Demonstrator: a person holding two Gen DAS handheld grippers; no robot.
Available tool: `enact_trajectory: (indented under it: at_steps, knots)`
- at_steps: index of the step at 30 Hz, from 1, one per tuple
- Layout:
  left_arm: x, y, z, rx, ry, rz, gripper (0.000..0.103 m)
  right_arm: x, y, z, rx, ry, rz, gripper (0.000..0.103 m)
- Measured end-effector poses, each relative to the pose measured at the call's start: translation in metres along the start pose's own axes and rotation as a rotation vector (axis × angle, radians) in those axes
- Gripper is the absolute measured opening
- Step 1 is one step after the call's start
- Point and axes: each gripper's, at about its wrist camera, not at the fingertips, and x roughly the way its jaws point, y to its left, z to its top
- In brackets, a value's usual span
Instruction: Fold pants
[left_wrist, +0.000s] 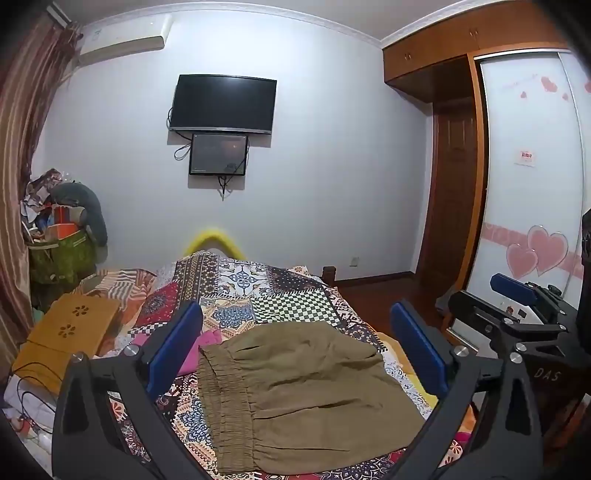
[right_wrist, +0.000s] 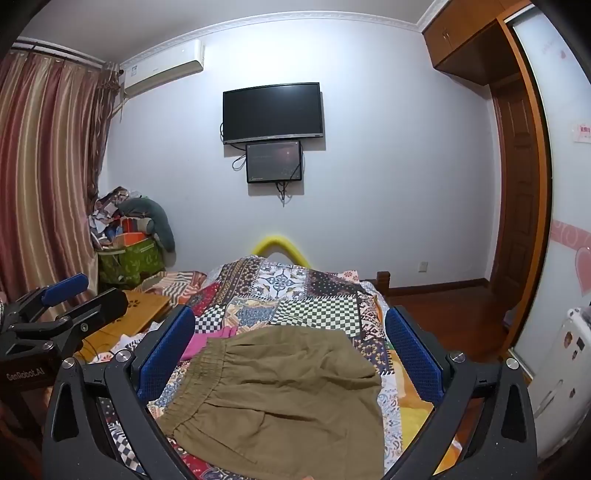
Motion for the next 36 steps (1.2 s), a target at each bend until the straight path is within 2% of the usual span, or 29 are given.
enact_trajectory:
  at_steps: [36]
  knots:
    - [0.0019, -0.0023, -0.0009, 0.011, -0.001, 0.011, 0.103, 0.0008, 0.0000, -0.0034, 0.002, 0.004, 0.000, 0.103]
